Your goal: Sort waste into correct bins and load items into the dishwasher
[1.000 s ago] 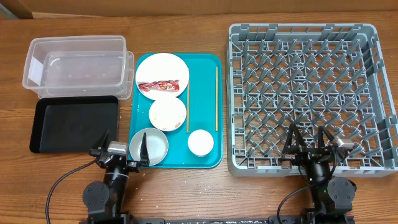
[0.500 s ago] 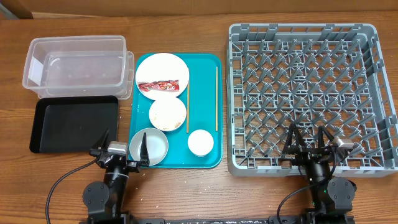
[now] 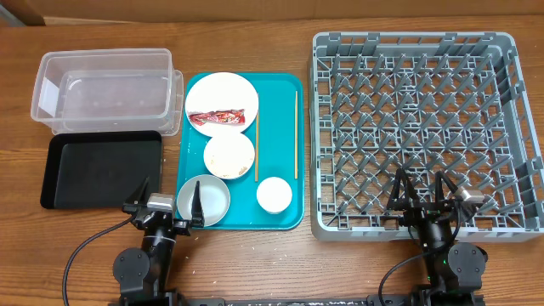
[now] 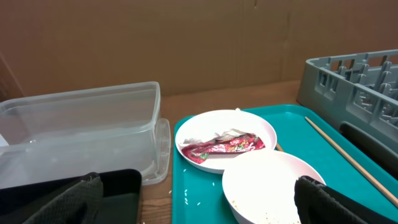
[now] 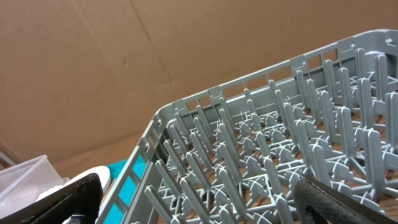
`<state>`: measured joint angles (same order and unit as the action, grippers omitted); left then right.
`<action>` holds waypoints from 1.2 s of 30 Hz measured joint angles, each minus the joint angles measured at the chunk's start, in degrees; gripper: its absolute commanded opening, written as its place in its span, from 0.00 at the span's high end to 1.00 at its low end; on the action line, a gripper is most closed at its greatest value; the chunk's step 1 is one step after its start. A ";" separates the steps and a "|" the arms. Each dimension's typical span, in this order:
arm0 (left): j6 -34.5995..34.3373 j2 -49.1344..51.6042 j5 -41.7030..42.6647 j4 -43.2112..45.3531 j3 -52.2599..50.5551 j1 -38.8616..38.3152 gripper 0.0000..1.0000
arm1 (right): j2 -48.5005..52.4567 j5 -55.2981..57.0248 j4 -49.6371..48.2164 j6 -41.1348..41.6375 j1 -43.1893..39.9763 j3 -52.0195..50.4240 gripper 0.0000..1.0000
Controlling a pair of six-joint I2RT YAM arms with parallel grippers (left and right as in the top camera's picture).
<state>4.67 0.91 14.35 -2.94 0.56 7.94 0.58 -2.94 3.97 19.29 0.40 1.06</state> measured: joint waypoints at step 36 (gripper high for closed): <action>0.48 30.51 4.92 -8.48 42.12 0.00 0.00 | 4.26 -3.96 3.96 -4.79 0.00 17.75 0.00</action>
<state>5.15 31.42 19.27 -11.42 42.68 7.94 4.84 -6.90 7.92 14.50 0.40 18.81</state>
